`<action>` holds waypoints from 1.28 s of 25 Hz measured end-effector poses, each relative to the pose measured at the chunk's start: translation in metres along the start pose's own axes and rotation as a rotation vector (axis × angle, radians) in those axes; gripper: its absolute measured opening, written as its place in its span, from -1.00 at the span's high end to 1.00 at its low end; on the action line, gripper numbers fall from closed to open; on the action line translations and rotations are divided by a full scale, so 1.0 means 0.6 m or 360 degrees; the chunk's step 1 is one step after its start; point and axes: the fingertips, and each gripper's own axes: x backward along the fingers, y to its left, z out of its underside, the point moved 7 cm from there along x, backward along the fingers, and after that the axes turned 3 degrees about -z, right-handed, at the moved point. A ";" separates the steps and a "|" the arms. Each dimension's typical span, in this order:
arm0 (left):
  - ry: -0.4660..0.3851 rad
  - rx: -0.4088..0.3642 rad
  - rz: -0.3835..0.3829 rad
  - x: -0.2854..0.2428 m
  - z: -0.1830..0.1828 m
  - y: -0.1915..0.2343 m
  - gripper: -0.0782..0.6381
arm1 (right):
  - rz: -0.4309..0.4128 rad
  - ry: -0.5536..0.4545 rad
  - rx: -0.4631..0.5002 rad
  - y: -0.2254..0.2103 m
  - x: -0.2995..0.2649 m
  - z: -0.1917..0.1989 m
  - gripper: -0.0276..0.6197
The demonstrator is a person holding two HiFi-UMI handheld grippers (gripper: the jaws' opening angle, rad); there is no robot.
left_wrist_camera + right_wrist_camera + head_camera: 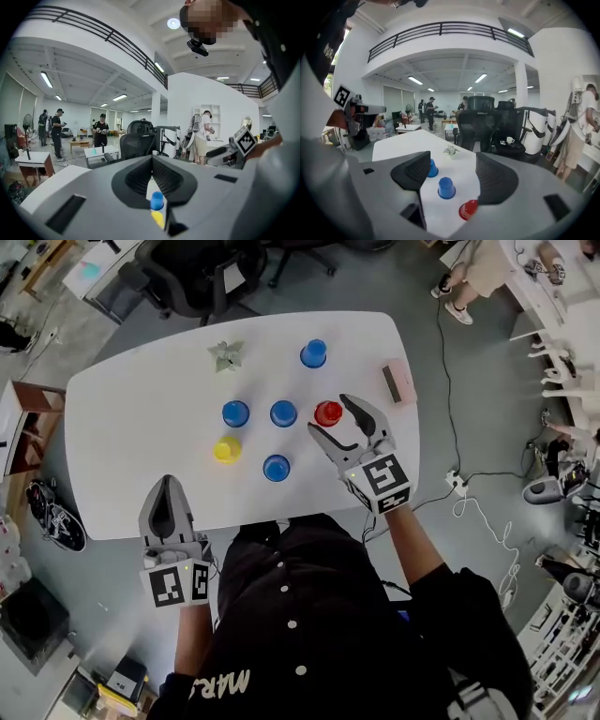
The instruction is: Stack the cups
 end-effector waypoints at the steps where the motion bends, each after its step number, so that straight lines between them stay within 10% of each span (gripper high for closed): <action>1: -0.0002 0.0009 0.0007 -0.008 -0.003 0.006 0.75 | -0.0033 0.0064 0.0023 0.006 -0.015 0.005 -0.01; 14: 0.0070 0.0052 0.0112 -0.061 0.019 0.037 0.75 | -0.0365 0.0985 0.0439 0.056 -0.212 0.130 -0.08; 32: 0.0174 0.0106 0.0026 -0.052 0.055 0.069 0.75 | -0.0406 0.1126 0.0699 0.063 -0.288 0.148 0.25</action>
